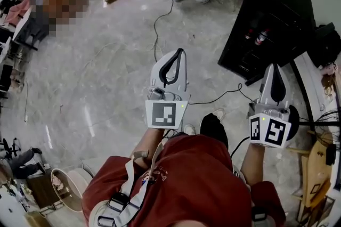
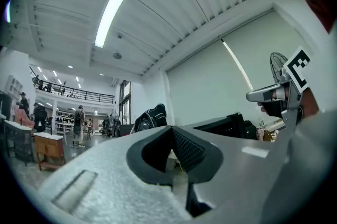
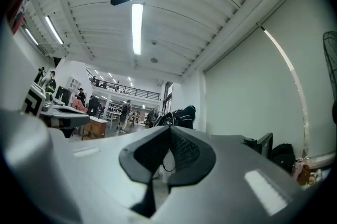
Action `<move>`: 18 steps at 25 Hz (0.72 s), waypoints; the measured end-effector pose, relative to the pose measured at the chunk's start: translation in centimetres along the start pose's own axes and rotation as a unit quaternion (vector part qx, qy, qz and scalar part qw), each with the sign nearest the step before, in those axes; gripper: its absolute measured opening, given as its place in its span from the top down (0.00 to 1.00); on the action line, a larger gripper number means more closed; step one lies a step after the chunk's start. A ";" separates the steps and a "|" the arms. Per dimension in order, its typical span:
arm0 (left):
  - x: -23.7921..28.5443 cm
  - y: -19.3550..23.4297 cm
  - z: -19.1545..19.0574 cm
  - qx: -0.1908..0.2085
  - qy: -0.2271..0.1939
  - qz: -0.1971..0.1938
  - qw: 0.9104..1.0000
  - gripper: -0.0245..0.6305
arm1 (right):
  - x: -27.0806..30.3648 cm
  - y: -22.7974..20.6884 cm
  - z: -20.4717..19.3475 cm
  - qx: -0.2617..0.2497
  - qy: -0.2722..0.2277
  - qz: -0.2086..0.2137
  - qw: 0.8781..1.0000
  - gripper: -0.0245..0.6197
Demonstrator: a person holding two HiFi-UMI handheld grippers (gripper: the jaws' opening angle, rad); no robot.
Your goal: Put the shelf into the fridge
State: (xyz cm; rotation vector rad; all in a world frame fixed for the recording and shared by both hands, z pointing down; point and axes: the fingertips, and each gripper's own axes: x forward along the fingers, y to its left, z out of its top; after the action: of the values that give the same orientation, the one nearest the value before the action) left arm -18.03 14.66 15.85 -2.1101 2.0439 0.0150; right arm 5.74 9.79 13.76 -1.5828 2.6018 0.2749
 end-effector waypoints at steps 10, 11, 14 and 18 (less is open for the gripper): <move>-0.3 0.7 -0.1 -0.001 -0.001 -0.001 1.000 0.95 | -0.2 0.4 -0.8 0.011 0.010 -0.015 1.000 0.97; -0.3 0.7 -0.2 -0.002 -0.001 -0.002 1.000 0.95 | -0.2 0.4 -1.0 0.011 0.011 -0.016 1.000 0.97; -0.3 0.6 -0.1 -0.004 -0.003 -0.003 1.000 0.95 | -0.2 0.4 -1.2 0.010 0.014 -0.017 1.000 0.97; -0.2 0.5 -0.1 -0.003 -0.005 -0.006 1.000 0.95 | -0.3 0.4 -1.4 0.007 0.014 -0.020 1.000 0.97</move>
State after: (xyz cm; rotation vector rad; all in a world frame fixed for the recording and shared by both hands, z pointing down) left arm -18.53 14.82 15.94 -2.1219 2.0265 0.0294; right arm 5.54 9.97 15.19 -1.6439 2.5835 0.2332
